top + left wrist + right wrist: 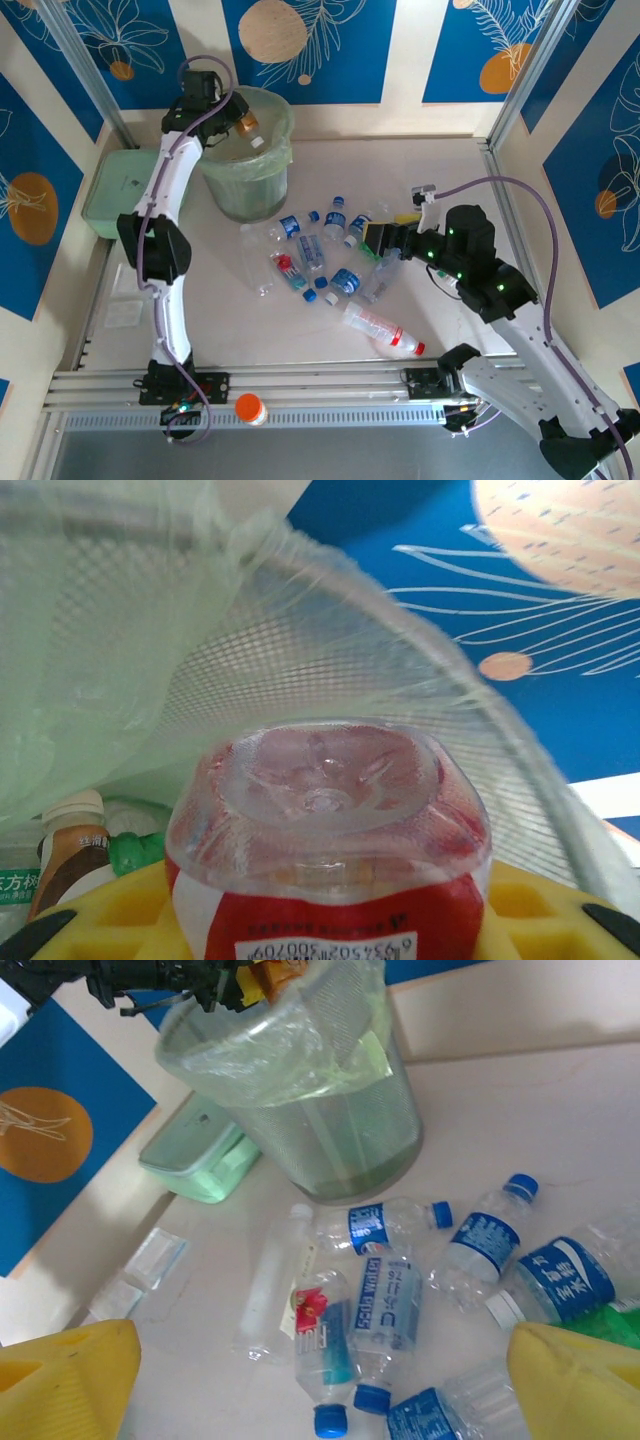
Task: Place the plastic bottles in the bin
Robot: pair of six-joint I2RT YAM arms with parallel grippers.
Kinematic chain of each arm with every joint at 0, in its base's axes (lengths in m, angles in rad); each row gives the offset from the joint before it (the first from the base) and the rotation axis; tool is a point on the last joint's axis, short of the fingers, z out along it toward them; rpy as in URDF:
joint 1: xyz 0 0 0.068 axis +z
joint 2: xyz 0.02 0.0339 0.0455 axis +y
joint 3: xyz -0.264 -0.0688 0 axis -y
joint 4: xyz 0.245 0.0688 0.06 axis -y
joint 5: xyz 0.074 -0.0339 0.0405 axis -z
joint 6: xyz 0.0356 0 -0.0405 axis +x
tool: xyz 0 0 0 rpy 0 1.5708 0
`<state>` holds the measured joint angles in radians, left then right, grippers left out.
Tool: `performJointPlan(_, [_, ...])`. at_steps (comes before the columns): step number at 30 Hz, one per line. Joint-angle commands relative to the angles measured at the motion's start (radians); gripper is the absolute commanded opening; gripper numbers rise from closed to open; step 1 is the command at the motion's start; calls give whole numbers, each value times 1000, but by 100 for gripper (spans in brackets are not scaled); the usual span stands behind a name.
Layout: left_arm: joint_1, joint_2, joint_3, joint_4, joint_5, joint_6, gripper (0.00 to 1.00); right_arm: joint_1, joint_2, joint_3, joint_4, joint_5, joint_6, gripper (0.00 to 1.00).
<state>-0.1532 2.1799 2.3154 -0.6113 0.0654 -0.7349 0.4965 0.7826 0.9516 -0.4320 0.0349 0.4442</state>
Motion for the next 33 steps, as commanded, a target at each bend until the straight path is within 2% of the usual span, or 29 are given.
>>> performJointPlan(1, [-6, 33, 70, -92, -8, -5, 31, 6, -5, -16, -16, 43, -13, 94])
performJointPlan(6, [-17, 66, 97, -136, -32, 37, 46, 7, -2, -29, -10, 63, 2, 95])
performJointPlan(13, [-37, 80, 98, -143, -35, 98, 61, 27, 9, -54, 2, 55, 40, 94])
performJointPlan(20, [-37, 80, 105, -139, -35, 99, 66, 43, -7, -64, -3, 66, 47, 94])
performJointPlan(24, [-38, 81, 116, -152, -33, 107, 76, 45, -11, -58, -11, 71, 43, 94])
performJointPlan(33, [-37, 51, 169, -188, -36, 142, 78, 43, -12, -12, -39, 80, 34, 98])
